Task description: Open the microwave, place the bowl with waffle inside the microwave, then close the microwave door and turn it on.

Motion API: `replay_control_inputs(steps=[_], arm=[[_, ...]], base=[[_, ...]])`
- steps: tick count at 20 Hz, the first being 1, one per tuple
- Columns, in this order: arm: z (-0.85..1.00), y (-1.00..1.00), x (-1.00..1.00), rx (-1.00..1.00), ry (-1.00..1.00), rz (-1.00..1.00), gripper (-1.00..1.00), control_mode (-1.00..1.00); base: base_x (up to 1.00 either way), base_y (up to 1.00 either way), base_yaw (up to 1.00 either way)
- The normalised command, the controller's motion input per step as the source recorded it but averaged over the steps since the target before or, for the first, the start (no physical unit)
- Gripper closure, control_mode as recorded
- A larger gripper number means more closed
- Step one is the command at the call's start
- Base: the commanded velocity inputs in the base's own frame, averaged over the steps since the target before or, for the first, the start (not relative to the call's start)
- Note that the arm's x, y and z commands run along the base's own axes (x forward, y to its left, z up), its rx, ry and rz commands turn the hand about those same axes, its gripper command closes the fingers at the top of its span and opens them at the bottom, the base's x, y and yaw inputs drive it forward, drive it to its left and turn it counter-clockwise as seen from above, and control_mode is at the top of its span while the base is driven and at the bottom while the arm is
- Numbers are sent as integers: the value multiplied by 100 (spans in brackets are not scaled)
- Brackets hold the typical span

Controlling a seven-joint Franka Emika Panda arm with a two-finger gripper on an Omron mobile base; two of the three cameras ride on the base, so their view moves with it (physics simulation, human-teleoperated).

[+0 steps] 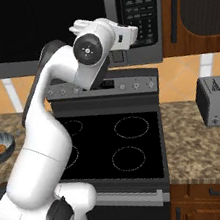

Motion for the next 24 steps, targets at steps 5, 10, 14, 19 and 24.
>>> replay_control_inputs(steps=[5, 10, 14, 19, 24], arm=[[0, -3, 64, 1, 1, 2, -100, -100], [0, -6, 62, 1, 3, 3, -100, -100], [0, -5, 62, 0, 4, 2, -100, -100], [-6, -3, 64, 0, 2, 2, -100, -100], [-2, 0, 14, 0, 0, 0, 100, -100]], base=[[0, 0, 0], [0, 0, 0], [0, 0, 0], [0, 0, 0], [0, 0, 0]])
